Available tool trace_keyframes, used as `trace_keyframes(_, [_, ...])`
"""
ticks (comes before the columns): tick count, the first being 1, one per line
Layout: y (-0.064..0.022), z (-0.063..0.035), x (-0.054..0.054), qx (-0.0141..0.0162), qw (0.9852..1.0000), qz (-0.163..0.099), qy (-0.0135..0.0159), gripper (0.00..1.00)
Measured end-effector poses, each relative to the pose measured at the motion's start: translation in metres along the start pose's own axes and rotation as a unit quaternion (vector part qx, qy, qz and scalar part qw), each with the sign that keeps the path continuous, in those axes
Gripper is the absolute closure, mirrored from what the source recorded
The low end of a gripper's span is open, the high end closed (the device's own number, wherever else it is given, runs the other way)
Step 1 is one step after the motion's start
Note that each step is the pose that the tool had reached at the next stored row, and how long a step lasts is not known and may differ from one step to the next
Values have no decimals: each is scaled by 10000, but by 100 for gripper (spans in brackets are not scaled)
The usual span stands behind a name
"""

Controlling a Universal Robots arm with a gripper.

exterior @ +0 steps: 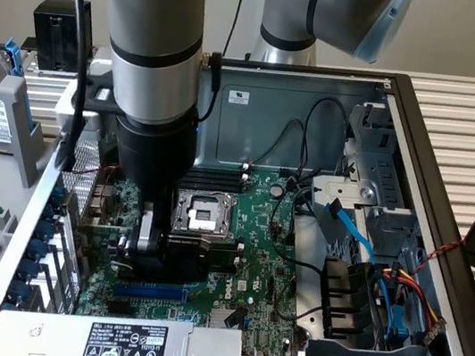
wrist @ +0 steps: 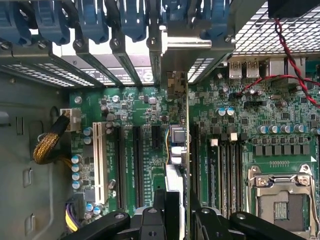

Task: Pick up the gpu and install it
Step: 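Insert the gpu into the slot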

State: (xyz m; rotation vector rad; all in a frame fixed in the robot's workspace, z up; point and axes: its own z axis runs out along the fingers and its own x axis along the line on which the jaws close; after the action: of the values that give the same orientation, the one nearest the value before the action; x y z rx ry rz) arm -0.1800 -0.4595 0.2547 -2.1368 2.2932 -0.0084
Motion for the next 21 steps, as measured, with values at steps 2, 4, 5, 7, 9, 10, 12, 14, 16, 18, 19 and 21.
trace_keyframes(2, [11, 9, 1, 0, 10000, 3, 0, 72])
trace_keyframes(4, [20, 14, 1, 0, 10000, 6, -2, 72])
trace_keyframes(5, [22, 16, 1, 0, 10000, 7, -2, 72])
trace_keyframes(7, [28, 20, 2, 0, 10000, 11, -1, 72])
trace_keyframes(9, [33, 25, 3, -1, 10000, 13, -1, 72])
trace_keyframes(10, [34, 27, 3, -1, 10000, 13, -1, 72])
trace_keyframes(12, [39, 29, 3, 0, 10000, 14, -2, 72])
trace_keyframes(14, [47, 30, 3, 0, 10000, 16, -3, 72])
trace_keyframes(16, [47, 32, 12, -1, 10000, 17, -4, 72])
trace_keyframes(18, [48, 33, 16, -1, 10000, 19, -4, 72])
trace_keyframes(19, [47, 34, 18, -2, 10000, 19, -4, 72])
trace_keyframes(21, [47, 38, 18, -3, 10000, 20, -4, 72])
